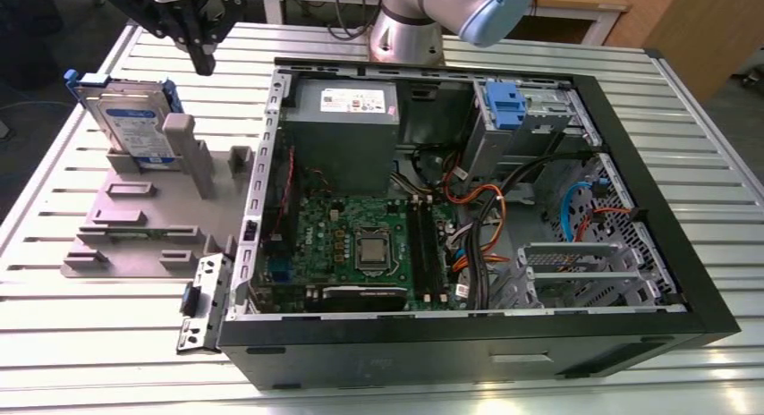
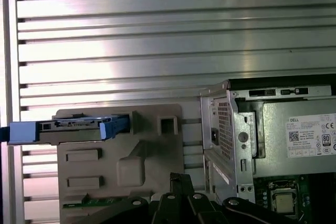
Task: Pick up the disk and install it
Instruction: 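Reach for the disk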
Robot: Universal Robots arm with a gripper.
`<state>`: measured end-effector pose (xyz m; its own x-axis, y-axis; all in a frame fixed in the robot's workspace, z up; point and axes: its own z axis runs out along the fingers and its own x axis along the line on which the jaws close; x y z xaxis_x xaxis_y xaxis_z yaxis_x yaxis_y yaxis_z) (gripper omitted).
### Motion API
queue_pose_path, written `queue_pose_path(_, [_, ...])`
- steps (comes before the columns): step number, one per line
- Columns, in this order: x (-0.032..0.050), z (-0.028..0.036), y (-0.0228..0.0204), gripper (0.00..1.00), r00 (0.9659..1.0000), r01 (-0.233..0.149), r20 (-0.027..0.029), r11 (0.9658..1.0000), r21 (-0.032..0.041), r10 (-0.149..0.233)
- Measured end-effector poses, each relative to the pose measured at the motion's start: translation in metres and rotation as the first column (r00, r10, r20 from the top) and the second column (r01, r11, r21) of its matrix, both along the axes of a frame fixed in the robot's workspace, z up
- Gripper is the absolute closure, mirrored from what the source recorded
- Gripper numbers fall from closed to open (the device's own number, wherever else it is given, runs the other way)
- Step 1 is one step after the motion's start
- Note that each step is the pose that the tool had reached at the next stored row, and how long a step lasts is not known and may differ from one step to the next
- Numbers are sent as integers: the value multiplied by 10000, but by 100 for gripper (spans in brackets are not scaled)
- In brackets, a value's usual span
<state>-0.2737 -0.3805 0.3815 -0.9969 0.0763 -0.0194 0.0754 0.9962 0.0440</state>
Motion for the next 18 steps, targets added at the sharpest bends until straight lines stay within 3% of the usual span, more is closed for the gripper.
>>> queue_pose_path(18, [-83, -8, 0, 89, 10000, 0, 0, 10000, -1, 0])
